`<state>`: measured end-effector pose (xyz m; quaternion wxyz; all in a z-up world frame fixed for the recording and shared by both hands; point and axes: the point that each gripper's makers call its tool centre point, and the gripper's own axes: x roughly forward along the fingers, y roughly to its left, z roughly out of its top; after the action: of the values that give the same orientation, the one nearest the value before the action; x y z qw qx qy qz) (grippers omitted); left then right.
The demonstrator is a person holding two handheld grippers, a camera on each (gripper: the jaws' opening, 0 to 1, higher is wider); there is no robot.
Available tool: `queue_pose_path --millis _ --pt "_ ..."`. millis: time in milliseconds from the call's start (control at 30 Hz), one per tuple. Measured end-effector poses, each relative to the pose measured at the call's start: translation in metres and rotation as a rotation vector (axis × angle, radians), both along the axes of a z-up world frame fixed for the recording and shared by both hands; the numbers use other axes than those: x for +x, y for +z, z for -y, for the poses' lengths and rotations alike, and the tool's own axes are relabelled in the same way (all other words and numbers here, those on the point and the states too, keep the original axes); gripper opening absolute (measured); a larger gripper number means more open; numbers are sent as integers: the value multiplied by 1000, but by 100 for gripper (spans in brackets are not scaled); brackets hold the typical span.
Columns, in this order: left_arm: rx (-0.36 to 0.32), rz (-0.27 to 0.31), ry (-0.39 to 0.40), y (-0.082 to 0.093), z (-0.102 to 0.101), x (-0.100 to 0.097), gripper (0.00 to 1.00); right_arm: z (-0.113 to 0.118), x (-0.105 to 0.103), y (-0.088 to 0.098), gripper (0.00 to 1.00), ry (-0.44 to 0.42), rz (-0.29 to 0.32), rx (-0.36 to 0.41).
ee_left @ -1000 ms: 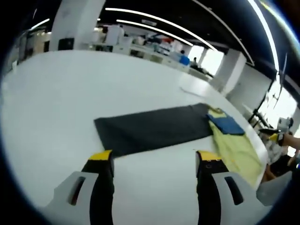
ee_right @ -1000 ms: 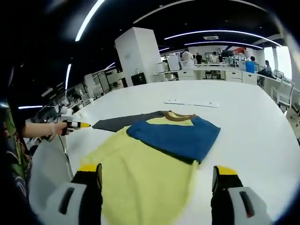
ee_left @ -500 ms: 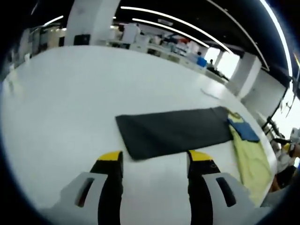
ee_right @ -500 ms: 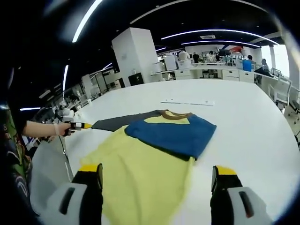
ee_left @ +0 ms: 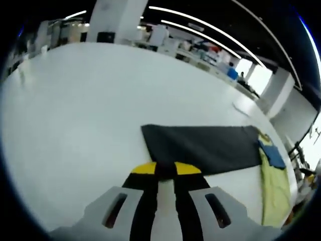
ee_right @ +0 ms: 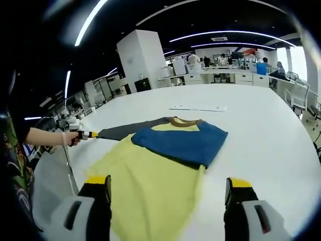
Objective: Fold the garment on the visible template until the final outline fits inside the template.
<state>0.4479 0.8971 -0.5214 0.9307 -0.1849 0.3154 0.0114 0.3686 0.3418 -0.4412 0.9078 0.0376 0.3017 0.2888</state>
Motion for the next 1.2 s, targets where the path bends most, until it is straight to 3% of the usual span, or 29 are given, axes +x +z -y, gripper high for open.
queue_pose_path --millis 200,400,767,900,1100,1200 --pt "-13 28 6 7 1 1 0 1 -2 -1 94 -8 -3 6" --pt "-75 99 -4 35 14 5 0 -1 -3 2 93 -7 8 15" --pt "-129 205 -105 81 39 34 0 -2 -6 4 93 -13 25 46" --pt "-146 224 -166 97 66 42 0 -1 -8 4 93 -21 32 60" --pt "-166 261 -271 129 126 50 0 6 -12 4 93 -42 46 83" --pt "-177 277 -317 136 148 63 0 11 -15 4 93 -57 51 94"
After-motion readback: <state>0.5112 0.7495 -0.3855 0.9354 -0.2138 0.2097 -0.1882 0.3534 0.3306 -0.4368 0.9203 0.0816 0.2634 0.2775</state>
